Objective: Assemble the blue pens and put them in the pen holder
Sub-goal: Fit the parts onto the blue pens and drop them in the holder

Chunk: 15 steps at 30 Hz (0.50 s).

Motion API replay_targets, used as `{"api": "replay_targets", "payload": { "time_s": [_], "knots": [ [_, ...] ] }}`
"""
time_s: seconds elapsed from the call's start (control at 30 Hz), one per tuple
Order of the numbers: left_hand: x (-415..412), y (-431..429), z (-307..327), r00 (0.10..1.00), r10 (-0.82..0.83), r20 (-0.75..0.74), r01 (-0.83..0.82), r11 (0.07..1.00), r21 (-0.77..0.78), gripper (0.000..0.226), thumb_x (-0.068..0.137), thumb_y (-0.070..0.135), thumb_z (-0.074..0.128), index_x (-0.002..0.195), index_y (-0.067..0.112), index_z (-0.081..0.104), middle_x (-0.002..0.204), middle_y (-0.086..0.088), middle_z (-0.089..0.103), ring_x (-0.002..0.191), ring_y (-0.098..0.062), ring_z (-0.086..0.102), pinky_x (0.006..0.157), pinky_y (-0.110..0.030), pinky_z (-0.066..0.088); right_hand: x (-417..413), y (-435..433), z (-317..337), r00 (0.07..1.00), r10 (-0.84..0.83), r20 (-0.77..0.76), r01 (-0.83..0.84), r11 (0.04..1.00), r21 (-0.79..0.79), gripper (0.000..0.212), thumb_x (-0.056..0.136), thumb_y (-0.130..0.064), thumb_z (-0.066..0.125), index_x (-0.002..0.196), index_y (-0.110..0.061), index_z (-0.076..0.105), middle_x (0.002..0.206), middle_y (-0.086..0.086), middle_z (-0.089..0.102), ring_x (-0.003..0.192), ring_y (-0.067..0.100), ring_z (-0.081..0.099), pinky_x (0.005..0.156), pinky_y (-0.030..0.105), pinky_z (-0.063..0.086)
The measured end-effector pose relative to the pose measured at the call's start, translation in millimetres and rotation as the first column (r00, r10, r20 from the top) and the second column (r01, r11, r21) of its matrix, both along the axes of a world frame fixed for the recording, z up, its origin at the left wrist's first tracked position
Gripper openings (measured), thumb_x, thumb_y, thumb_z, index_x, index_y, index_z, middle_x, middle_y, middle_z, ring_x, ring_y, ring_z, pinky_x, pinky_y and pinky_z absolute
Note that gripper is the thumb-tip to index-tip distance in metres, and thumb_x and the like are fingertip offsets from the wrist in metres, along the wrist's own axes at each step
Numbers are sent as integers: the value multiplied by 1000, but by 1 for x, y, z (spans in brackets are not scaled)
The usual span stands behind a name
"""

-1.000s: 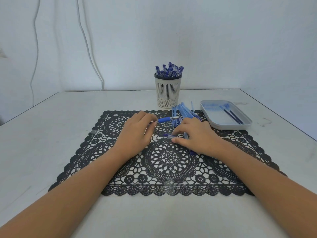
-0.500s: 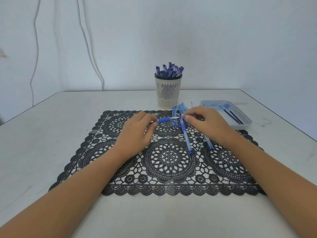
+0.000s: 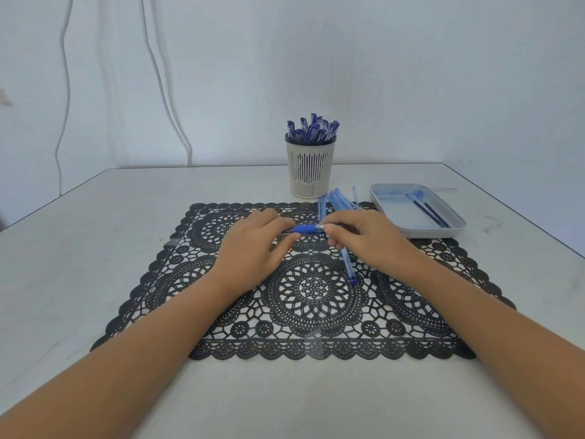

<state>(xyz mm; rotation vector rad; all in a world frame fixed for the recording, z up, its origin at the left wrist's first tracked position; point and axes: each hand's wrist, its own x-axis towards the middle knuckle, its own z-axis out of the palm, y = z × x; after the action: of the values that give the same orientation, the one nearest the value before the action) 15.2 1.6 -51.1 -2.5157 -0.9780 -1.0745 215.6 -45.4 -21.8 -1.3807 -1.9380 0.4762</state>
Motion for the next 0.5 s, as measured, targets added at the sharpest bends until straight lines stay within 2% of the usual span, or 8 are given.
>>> {"api": "replay_targets", "payload": {
  "time_s": [0.1,0.27,0.4,0.5],
  "knots": [
    [0,-2,0,1000,-6,27,5,999,42,32,90,34,46,95,11,68,79,1,63,66,-18,56,53,-30,45,-3,0,-2,999,5,-37,-4,999,33,14,94,-22,51,92,-32,62,67,-15,63,63,-2,57,67,17,46],
    [-1,-3,-1,999,-27,40,27,1000,15,33,91,35,44,95,14,69,78,6,62,66,-14,54,53,-23,40,-5,-2,-4,999,5,-32,-3,999,51,17,94,-24,51,102,-27,66,70,-11,64,55,0,50,54,11,39],
    [-1,-4,0,998,-15,60,17,999,-36,34,91,38,42,95,16,67,76,8,60,66,-10,52,54,-15,33,-7,-5,-2,1000,20,-19,-18,997,81,16,94,-23,51,100,-23,66,69,-10,62,51,-5,50,52,7,36],
    [1,-3,0,1000,16,3,-16,999,-34,36,90,41,40,106,18,64,81,7,61,72,-15,57,62,-28,42,-7,-4,0,1000,15,-21,-14,996,83,15,94,-23,52,96,-20,66,70,-10,63,57,-10,54,57,4,37]
  ]
}}
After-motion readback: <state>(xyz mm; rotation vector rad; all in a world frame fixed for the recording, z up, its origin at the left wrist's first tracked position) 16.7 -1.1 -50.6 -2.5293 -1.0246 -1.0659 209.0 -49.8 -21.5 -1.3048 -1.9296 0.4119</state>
